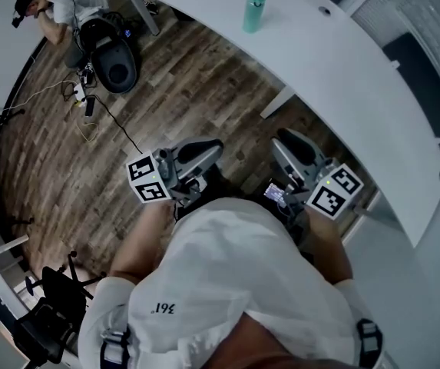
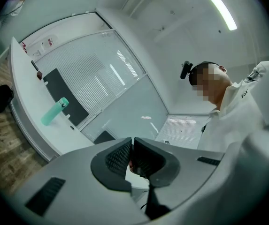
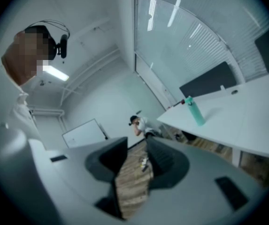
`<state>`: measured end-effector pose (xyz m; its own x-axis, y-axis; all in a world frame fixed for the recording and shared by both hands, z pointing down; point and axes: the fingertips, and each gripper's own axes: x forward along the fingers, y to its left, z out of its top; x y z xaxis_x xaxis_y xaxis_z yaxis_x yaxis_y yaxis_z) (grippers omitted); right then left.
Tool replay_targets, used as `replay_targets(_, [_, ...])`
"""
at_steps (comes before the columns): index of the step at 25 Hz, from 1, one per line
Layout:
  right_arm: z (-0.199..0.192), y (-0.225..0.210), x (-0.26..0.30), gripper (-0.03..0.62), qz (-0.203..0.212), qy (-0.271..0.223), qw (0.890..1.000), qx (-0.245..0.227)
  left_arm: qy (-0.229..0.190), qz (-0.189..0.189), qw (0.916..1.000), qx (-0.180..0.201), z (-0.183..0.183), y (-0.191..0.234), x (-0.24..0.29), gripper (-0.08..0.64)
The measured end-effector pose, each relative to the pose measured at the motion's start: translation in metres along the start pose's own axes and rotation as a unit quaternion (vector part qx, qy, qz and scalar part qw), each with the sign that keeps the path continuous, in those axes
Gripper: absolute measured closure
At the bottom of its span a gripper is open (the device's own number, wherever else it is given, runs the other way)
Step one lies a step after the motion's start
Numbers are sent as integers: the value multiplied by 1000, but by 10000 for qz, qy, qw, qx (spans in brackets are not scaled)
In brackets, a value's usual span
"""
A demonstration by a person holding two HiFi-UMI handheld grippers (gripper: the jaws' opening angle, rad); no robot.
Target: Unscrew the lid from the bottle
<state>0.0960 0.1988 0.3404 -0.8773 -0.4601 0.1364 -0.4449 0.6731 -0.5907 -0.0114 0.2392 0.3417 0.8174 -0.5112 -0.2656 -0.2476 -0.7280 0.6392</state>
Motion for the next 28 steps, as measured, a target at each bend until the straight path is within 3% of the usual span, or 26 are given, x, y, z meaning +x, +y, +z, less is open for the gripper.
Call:
replay_targets(11, [19,-11,73,462,-311,44,9995,-47,32,-46,10000,31,58,54,-29,534])
replay_targets(17, [14,-10,80,462,-294,121,9995,-52,-5,-16,10000,-21,57,59,-33,532])
replay_targets(28, [47,-61,94,462,-33,238,9997,-10,-91,286,9995,27,67,94,8,532])
